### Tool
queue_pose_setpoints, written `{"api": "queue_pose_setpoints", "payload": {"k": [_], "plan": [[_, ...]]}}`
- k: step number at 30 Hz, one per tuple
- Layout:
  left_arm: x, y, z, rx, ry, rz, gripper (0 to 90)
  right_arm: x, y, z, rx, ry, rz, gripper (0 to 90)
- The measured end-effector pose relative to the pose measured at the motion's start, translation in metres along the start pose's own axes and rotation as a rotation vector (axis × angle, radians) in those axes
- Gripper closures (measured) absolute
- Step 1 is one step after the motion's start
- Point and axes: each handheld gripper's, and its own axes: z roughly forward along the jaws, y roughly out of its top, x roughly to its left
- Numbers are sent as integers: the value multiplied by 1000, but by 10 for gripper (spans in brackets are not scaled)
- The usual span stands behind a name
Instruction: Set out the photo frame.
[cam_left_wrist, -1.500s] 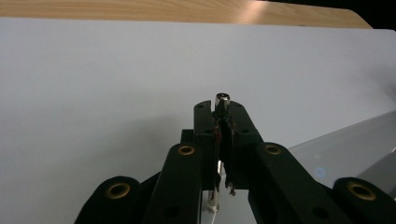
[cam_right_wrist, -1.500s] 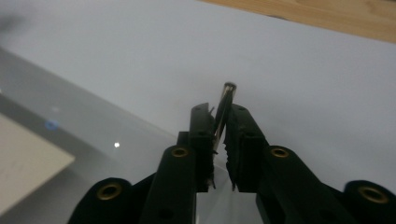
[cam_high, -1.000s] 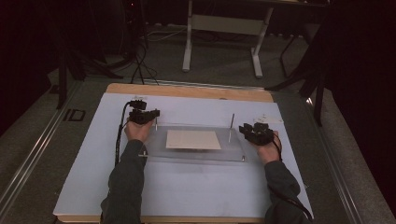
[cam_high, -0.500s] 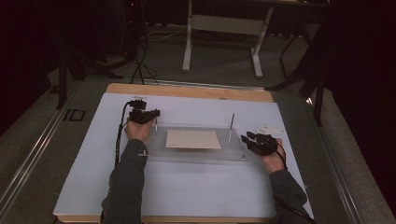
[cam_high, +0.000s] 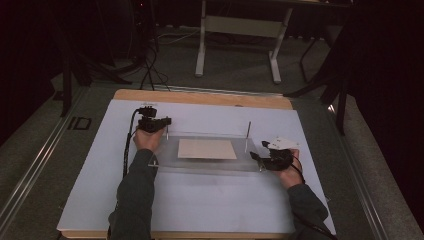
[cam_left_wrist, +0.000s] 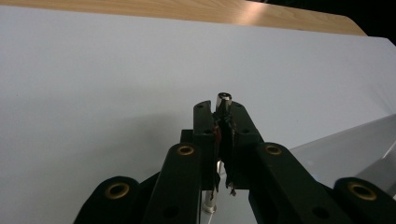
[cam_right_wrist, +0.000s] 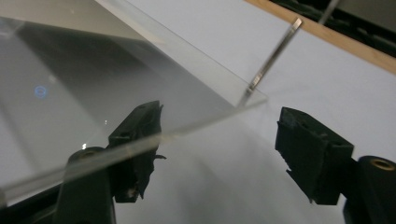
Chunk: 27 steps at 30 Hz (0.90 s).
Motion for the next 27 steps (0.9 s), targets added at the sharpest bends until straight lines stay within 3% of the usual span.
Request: {"api": "queue_pose_setpoints", "payload": {"k": [10, 16, 22, 27], "plan": [[2, 1, 1, 5, -17, -29, 842, 5, 2, 2, -84, 73, -68, 334], [4, 1, 1, 5, -31, -49, 838, 6, 2, 1, -123, 82, -81, 376], [6, 1, 1, 10, -44, -76, 832, 5, 2, 2, -150, 126, -59, 422], [7, 1, 1, 14, -51, -83, 826, 6, 5, 2, -145, 123, -66, 448]]}}
